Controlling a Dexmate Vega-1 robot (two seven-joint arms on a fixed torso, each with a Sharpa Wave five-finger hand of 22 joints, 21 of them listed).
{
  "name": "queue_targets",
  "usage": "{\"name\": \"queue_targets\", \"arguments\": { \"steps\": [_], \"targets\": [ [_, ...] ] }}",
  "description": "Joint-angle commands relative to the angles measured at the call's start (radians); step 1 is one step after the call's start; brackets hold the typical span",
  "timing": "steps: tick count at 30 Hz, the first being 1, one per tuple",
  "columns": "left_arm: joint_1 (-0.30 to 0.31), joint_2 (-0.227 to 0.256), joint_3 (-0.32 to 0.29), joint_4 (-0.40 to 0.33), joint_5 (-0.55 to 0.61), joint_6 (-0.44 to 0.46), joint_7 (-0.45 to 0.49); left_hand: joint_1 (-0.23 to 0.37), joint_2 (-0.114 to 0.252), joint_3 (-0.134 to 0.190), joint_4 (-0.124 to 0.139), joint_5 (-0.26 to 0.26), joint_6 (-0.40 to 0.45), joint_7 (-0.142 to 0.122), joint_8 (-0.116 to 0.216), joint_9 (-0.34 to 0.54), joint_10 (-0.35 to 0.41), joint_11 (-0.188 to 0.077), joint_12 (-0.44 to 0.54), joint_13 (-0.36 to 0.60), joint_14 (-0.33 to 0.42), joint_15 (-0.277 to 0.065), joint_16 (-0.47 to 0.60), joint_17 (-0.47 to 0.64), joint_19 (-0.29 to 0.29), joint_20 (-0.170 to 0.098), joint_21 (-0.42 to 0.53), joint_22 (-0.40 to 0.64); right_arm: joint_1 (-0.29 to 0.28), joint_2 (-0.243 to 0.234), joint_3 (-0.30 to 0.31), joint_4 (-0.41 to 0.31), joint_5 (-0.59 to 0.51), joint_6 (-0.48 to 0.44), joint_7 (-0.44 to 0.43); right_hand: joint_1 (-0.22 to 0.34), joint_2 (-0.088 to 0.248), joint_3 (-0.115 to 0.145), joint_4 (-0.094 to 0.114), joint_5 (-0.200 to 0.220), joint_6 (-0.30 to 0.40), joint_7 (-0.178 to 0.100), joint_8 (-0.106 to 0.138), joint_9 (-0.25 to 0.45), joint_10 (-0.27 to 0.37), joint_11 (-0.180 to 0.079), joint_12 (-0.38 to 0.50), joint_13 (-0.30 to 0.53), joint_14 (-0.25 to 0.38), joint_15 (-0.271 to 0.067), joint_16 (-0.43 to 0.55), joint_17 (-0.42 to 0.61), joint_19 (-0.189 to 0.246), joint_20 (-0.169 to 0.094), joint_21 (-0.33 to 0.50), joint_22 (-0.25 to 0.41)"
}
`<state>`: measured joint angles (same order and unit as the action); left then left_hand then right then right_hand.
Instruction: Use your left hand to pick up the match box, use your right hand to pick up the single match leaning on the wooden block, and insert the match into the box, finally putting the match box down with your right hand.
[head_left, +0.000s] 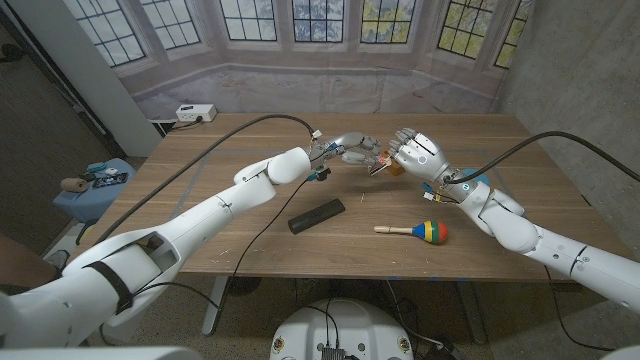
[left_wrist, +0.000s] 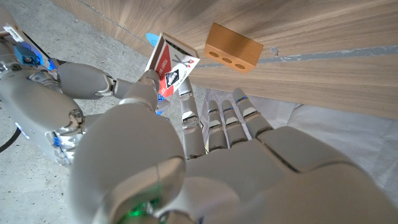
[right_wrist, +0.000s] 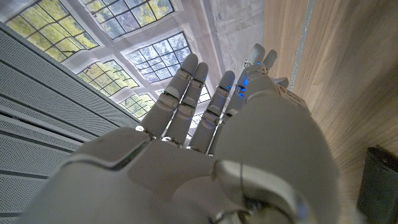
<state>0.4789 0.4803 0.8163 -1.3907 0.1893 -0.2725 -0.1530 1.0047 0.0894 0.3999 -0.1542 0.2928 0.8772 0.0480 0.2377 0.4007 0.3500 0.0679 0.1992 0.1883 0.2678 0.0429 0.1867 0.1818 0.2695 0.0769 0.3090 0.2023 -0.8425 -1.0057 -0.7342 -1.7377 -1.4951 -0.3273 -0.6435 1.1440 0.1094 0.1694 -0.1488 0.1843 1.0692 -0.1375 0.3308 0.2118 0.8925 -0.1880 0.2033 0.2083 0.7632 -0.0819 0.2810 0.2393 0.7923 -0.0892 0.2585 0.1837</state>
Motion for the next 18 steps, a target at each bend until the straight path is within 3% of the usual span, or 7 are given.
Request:
{"name": "queue_targets", "arguments": {
  "steps": [1, 18],
  "targets": [
    [-0.014, -0.011, 0.006, 0.024, -0.004, -0.012, -0.007, -0.003, 0.001, 0.006, -0.002, 0.007, 0.003, -0.005, 0.007, 0.006, -0.002, -0.002, 0.002, 0.004, -0.003, -0.003, 0.004, 0.003, 0.0, -0.001, 0.001, 0.002, -0.008, 0.012, -0.003, -0.003, 0.003, -0.013, 0.0, 0.003, 0.007, 0.001, 0.002, 0.006, 0.011, 0.001, 0.009, 0.004, 0.008, 0.002, 0.0, 0.004, 0.013, -0.15, -0.001, 0.006, -0.006, -0.078, -0.003, 0.004],
    [-0.012, -0.007, 0.005, 0.026, -0.008, -0.018, -0.008, -0.003, 0.001, 0.007, -0.003, 0.006, 0.003, -0.003, 0.008, 0.007, -0.002, -0.002, 0.002, 0.004, -0.004, -0.003, 0.004, 0.003, 0.0, -0.001, 0.001, 0.002, -0.005, 0.031, -0.013, -0.007, -0.005, -0.024, 0.013, 0.002, 0.007, -0.002, 0.003, 0.006, 0.013, 0.003, 0.009, 0.004, 0.009, 0.005, 0.0, 0.004, 0.015, -0.149, -0.002, 0.008, -0.007, -0.076, -0.003, 0.004]
  ]
}}
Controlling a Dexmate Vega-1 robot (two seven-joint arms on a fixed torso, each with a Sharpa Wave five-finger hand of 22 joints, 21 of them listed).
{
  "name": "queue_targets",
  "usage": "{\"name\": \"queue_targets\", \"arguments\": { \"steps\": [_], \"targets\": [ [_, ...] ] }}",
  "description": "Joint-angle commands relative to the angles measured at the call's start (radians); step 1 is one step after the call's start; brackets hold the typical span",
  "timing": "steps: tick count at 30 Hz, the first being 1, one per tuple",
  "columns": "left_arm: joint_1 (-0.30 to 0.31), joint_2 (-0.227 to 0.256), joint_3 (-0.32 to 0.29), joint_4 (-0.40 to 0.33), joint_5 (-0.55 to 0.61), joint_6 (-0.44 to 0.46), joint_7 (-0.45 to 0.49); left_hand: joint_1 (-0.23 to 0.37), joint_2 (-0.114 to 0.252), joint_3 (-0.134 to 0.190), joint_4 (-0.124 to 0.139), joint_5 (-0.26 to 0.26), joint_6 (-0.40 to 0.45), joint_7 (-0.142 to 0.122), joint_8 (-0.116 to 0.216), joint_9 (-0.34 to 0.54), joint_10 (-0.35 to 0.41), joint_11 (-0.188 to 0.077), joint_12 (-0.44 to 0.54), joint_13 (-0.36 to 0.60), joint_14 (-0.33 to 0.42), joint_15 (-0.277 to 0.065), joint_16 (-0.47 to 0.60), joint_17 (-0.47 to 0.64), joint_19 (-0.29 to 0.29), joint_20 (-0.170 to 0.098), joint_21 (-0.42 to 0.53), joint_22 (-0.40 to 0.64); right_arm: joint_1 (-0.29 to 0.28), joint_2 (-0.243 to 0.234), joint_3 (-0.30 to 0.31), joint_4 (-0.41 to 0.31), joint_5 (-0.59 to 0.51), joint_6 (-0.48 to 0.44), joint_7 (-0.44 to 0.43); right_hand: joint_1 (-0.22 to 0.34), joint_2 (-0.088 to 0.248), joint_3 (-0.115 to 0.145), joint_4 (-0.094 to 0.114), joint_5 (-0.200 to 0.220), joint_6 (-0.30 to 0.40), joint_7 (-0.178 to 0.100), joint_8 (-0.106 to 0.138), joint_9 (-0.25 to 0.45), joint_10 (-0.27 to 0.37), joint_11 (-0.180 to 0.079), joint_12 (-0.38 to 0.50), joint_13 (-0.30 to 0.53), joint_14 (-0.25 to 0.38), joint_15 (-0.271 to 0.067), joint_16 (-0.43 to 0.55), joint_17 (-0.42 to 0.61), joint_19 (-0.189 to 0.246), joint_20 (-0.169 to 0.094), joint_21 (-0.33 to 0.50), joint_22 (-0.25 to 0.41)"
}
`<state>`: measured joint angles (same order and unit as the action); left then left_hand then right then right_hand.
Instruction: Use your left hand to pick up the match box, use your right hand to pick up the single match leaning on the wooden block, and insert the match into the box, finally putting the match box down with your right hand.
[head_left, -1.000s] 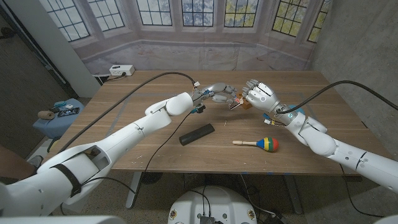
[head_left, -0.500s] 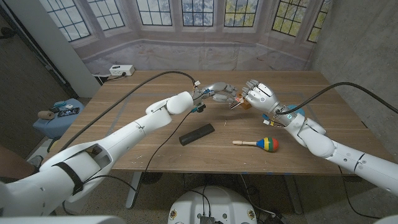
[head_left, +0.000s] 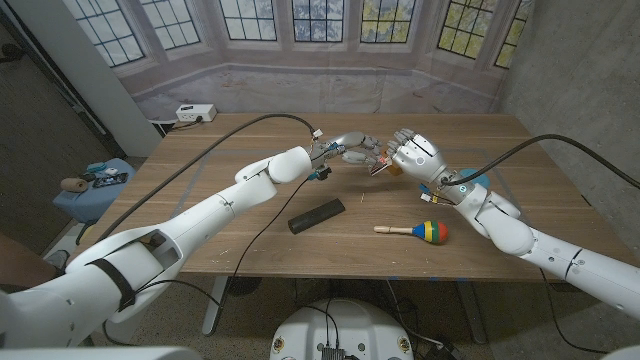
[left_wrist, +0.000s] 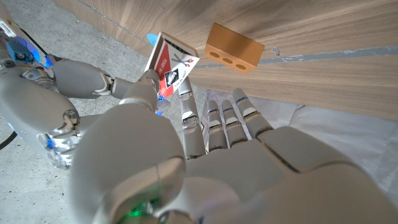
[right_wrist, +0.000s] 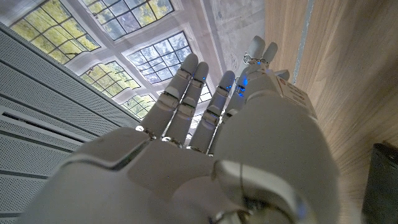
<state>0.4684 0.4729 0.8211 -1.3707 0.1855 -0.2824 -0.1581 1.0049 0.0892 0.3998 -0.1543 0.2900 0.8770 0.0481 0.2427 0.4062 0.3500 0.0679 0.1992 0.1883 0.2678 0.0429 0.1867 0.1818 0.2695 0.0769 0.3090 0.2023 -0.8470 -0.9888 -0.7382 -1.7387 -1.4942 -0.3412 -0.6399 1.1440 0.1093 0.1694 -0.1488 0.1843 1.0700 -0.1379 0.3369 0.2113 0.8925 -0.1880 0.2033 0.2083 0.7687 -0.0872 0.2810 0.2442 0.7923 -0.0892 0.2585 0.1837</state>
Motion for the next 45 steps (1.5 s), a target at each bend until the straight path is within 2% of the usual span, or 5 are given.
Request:
{"name": "queue_targets", "arguments": {
  "steps": [1, 30, 35, 45],
  "targets": [
    [-0.002, 0.0, 0.001, 0.007, -0.006, -0.008, -0.005, -0.003, 0.001, 0.007, -0.004, 0.009, 0.004, -0.004, 0.003, 0.002, -0.002, -0.002, 0.002, 0.004, -0.003, -0.003, 0.004, 0.002, 0.0, -0.002, 0.001, 0.002, -0.002, 0.014, -0.008, -0.007, -0.009, -0.013, 0.012, 0.003, 0.007, -0.002, 0.003, 0.006, 0.012, 0.003, 0.003, 0.005, 0.009, 0.004, 0.0, 0.004, 0.009, -0.144, -0.002, 0.003, -0.006, -0.075, -0.003, 0.004],
    [-0.015, -0.01, 0.006, 0.031, -0.009, -0.022, -0.017, -0.003, 0.001, 0.008, -0.004, 0.008, 0.002, -0.006, 0.002, 0.002, -0.003, -0.002, 0.002, 0.004, -0.004, -0.003, 0.004, 0.002, -0.001, -0.001, 0.002, 0.002, -0.014, 0.016, 0.0, -0.009, 0.01, -0.024, 0.019, -0.002, -0.005, -0.012, 0.001, 0.005, -0.003, 0.0, -0.003, 0.005, -0.003, 0.015, -0.004, 0.004, -0.002, -0.139, -0.01, 0.002, -0.013, -0.063, -0.006, 0.003],
    [-0.02, -0.012, 0.008, 0.038, -0.009, -0.025, -0.019, -0.003, 0.001, 0.009, -0.005, 0.008, -0.003, -0.005, 0.0, 0.002, -0.004, -0.002, 0.001, 0.004, -0.004, -0.003, 0.003, 0.002, -0.001, -0.001, 0.002, 0.002, -0.013, 0.016, 0.0, -0.006, 0.012, -0.024, 0.019, -0.004, -0.013, -0.017, 0.001, 0.004, -0.014, 0.002, -0.008, 0.005, -0.005, 0.016, -0.005, 0.004, -0.008, -0.137, -0.013, 0.002, -0.016, -0.059, -0.007, 0.003],
    [-0.022, -0.015, 0.01, 0.042, -0.009, -0.023, -0.019, -0.002, 0.0, 0.009, -0.005, 0.008, -0.004, -0.005, 0.0, 0.003, -0.01, 0.0, -0.001, 0.004, -0.006, -0.002, 0.003, 0.002, -0.004, -0.001, 0.001, 0.002, -0.008, 0.02, -0.002, 0.005, 0.019, -0.025, 0.016, -0.015, -0.032, -0.03, 0.002, 0.005, -0.063, 0.009, -0.03, 0.005, -0.032, 0.04, -0.011, 0.003, -0.022, -0.134, -0.02, 0.001, -0.023, -0.05, -0.011, 0.002]
  ]
}}
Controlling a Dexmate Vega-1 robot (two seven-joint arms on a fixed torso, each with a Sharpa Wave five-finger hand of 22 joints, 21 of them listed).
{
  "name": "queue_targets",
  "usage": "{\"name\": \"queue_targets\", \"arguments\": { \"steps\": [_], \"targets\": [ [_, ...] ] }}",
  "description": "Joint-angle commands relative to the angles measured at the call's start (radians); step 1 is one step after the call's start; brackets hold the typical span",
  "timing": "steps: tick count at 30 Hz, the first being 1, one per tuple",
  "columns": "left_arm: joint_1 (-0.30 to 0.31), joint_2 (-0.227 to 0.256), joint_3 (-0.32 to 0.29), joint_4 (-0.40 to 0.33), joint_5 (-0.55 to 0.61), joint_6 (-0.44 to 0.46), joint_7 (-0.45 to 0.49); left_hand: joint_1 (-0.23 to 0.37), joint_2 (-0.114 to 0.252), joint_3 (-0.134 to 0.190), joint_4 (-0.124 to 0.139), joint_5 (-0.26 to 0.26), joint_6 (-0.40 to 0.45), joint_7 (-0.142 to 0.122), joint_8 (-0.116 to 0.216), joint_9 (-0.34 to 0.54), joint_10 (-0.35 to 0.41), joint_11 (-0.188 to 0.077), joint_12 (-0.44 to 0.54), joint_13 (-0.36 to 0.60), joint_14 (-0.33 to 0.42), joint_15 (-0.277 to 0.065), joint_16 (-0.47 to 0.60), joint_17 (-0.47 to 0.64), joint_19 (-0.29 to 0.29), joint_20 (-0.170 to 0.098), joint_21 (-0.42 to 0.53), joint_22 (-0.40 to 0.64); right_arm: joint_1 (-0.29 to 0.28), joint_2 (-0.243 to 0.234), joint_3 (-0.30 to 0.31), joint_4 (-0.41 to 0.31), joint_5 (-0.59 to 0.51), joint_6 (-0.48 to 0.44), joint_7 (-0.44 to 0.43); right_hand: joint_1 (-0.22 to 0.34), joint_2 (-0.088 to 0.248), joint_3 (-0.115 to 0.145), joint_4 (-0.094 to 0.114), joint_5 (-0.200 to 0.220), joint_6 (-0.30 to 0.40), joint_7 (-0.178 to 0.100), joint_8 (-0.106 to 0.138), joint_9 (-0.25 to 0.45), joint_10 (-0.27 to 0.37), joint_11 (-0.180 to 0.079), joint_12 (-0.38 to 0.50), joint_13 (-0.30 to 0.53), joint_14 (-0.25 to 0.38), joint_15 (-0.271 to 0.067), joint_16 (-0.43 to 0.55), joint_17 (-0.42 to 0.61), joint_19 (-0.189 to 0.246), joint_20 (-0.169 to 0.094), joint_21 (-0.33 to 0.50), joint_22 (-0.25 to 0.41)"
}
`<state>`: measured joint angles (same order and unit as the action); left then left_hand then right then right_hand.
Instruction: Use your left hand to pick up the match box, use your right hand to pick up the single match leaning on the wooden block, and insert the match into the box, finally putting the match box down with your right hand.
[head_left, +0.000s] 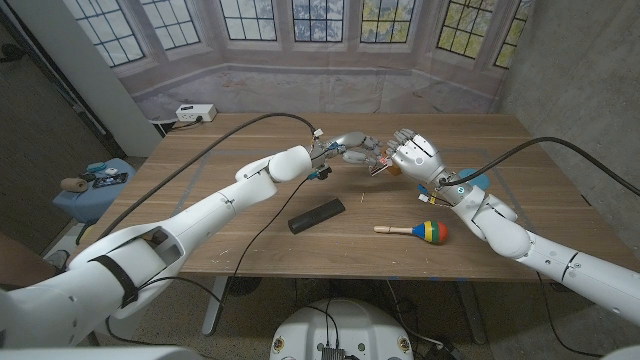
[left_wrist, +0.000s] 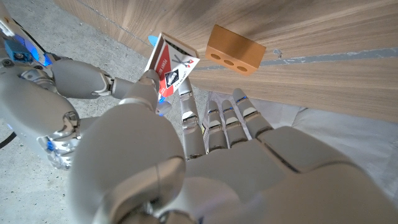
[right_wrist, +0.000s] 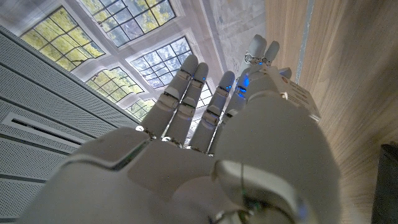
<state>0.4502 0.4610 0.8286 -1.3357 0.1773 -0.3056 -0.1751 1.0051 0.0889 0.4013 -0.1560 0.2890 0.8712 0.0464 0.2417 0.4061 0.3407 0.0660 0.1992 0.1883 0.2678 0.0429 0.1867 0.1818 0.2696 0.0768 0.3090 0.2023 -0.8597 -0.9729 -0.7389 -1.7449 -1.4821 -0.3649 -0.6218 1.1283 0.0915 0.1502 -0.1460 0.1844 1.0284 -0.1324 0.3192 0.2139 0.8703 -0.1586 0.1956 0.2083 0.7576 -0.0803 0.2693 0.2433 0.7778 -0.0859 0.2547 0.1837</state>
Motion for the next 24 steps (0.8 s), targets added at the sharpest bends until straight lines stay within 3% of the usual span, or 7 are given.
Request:
{"name": "queue_targets", "arguments": {
  "steps": [1, 24],
  "targets": [
    [-0.005, -0.003, 0.003, 0.008, -0.001, 0.0, -0.003, -0.002, 0.0, 0.007, -0.003, 0.009, 0.002, -0.004, 0.001, 0.003, -0.001, 0.001, -0.001, 0.004, -0.006, -0.002, 0.003, 0.002, -0.004, -0.001, 0.001, 0.002, 0.005, 0.005, -0.001, 0.012, 0.007, -0.004, 0.0, 0.001, -0.015, -0.011, -0.001, 0.005, -0.021, 0.003, -0.013, 0.003, -0.011, 0.012, -0.004, 0.003, -0.011, -0.141, -0.009, 0.002, -0.01, -0.053, -0.008, 0.002],
    [-0.022, -0.017, 0.012, 0.041, 0.0, -0.017, -0.006, -0.002, 0.0, 0.006, -0.004, 0.007, 0.002, -0.006, 0.001, 0.002, -0.001, 0.004, 0.0, 0.004, -0.008, -0.002, 0.003, 0.002, -0.005, -0.001, 0.002, 0.002, -0.002, 0.004, 0.0, 0.012, 0.021, -0.021, -0.003, 0.008, -0.022, -0.015, -0.005, 0.01, -0.039, 0.0, -0.023, 0.002, -0.027, 0.019, -0.002, 0.003, -0.023, -0.142, -0.009, 0.006, -0.023, -0.047, -0.015, 0.001]
  ]
}}
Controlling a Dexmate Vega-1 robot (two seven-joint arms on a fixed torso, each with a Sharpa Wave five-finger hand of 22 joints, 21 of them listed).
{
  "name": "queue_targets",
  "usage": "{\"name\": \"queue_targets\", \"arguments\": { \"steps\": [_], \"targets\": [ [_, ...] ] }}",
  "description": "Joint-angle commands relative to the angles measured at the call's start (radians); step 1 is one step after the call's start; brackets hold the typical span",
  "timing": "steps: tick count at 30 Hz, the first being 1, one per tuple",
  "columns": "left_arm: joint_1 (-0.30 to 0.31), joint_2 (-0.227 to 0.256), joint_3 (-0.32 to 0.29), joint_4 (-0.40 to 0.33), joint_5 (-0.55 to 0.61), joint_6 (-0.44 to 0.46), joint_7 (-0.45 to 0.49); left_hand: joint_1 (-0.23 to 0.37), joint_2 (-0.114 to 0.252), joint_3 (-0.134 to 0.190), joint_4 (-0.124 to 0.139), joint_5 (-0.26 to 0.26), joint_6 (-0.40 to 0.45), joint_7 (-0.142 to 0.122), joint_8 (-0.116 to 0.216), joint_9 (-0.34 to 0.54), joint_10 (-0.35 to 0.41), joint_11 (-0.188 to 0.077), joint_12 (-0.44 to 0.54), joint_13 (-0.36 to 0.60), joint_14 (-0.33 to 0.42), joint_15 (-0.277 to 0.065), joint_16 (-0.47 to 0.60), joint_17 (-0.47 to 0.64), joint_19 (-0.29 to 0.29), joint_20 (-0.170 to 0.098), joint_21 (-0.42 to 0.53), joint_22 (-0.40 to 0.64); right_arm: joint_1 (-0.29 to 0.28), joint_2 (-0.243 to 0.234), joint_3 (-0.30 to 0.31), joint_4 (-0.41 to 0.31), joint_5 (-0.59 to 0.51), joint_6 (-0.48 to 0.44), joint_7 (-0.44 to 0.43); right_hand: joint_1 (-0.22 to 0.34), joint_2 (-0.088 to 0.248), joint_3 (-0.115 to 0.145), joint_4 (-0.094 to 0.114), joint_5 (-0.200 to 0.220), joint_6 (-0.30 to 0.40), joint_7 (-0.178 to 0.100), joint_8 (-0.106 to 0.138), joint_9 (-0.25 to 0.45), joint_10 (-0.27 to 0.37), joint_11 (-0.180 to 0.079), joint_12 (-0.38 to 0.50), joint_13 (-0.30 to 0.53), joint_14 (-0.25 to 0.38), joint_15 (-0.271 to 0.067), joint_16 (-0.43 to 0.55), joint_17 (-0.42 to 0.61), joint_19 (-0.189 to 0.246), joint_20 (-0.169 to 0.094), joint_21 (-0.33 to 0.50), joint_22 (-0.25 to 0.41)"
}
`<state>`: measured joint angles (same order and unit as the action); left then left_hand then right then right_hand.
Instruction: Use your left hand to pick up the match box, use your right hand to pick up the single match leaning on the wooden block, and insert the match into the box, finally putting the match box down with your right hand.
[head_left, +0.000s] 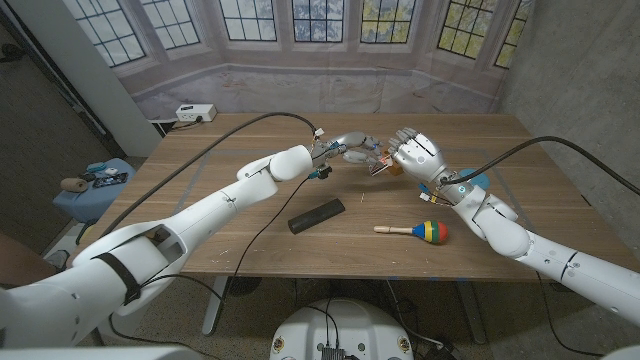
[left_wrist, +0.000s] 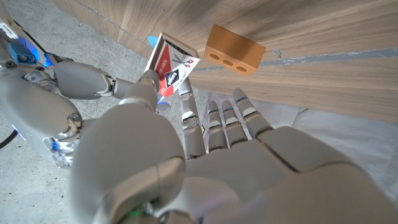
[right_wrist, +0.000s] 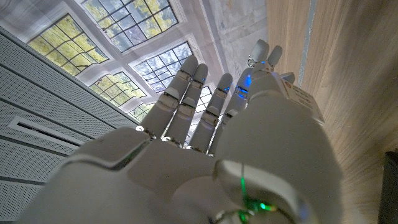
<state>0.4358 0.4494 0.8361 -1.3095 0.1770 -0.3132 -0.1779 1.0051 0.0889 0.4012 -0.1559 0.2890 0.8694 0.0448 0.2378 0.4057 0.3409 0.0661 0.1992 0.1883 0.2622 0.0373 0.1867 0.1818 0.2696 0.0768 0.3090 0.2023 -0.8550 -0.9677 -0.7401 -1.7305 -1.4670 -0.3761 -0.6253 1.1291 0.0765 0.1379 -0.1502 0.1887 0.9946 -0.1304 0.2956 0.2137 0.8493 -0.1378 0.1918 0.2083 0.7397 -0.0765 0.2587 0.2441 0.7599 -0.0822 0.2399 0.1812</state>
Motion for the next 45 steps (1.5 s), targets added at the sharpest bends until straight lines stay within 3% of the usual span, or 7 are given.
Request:
{"name": "queue_targets", "arguments": {
  "steps": [1, 12, 18, 33, 45],
  "targets": [
    [-0.008, -0.006, 0.005, 0.015, 0.001, -0.009, -0.003, -0.001, 0.0, 0.006, -0.004, 0.007, 0.004, -0.005, 0.005, 0.003, -0.002, 0.004, 0.0, 0.004, -0.002, 0.004, 0.003, 0.002, -0.005, -0.002, 0.002, 0.002, -0.008, 0.0, 0.002, -0.003, 0.006, -0.014, 0.001, 0.007, -0.007, -0.003, -0.001, 0.006, -0.004, -0.002, 0.0, 0.002, -0.005, -0.002, 0.002, 0.003, -0.005, -0.145, 0.002, 0.005, -0.006, -0.051, -0.001, 0.003],
    [-0.016, -0.011, 0.008, 0.03, 0.001, -0.02, -0.006, -0.001, 0.001, 0.007, -0.003, 0.007, 0.003, -0.006, 0.005, 0.003, -0.002, 0.0, 0.0, 0.004, -0.003, 0.005, 0.004, 0.003, -0.006, 0.0, 0.002, 0.002, -0.01, 0.003, 0.0, -0.005, 0.008, -0.016, 0.0, 0.011, -0.005, -0.003, -0.001, 0.008, -0.003, -0.003, -0.001, 0.003, -0.009, -0.008, 0.002, 0.003, -0.008, -0.144, 0.002, 0.007, -0.008, -0.052, -0.002, 0.003],
    [-0.019, -0.013, 0.008, 0.036, 0.0, -0.025, -0.006, -0.002, 0.003, 0.006, -0.002, 0.007, 0.006, -0.007, 0.006, 0.004, -0.002, 0.001, 0.0, 0.004, -0.003, 0.005, 0.004, 0.003, -0.005, 0.002, 0.002, 0.002, -0.01, 0.008, -0.002, -0.005, 0.004, -0.021, 0.004, 0.009, -0.006, -0.005, 0.001, 0.008, -0.011, -0.005, -0.005, 0.003, -0.018, 0.003, 0.0, 0.003, -0.012, -0.141, 0.002, 0.008, -0.021, -0.045, -0.008, 0.003],
    [-0.015, -0.009, 0.005, 0.039, -0.003, -0.028, -0.004, 0.001, 0.004, 0.008, -0.004, 0.007, 0.005, -0.008, 0.006, 0.004, -0.005, 0.004, 0.0, 0.004, -0.004, 0.006, 0.004, 0.003, -0.009, 0.002, 0.001, 0.002, -0.002, 0.02, -0.007, -0.003, 0.002, -0.021, 0.018, 0.002, -0.014, -0.011, 0.004, 0.011, -0.112, -0.017, -0.055, -0.004, -0.049, 0.015, -0.002, 0.003, -0.026, -0.134, -0.007, 0.005, -0.034, -0.035, -0.014, 0.002],
    [-0.022, -0.014, 0.008, 0.054, -0.002, -0.035, -0.003, 0.002, 0.003, 0.008, -0.004, 0.007, 0.004, -0.009, 0.006, 0.004, -0.007, 0.005, -0.001, 0.004, -0.005, 0.006, 0.004, 0.003, -0.009, 0.001, 0.002, 0.002, -0.002, 0.024, -0.006, -0.005, 0.002, -0.033, 0.026, -0.001, -0.016, -0.012, 0.005, 0.013, -0.124, -0.013, -0.063, -0.006, -0.062, 0.021, -0.004, 0.003, -0.031, -0.133, -0.009, 0.007, -0.039, -0.032, -0.017, 0.002]
  ]
}}
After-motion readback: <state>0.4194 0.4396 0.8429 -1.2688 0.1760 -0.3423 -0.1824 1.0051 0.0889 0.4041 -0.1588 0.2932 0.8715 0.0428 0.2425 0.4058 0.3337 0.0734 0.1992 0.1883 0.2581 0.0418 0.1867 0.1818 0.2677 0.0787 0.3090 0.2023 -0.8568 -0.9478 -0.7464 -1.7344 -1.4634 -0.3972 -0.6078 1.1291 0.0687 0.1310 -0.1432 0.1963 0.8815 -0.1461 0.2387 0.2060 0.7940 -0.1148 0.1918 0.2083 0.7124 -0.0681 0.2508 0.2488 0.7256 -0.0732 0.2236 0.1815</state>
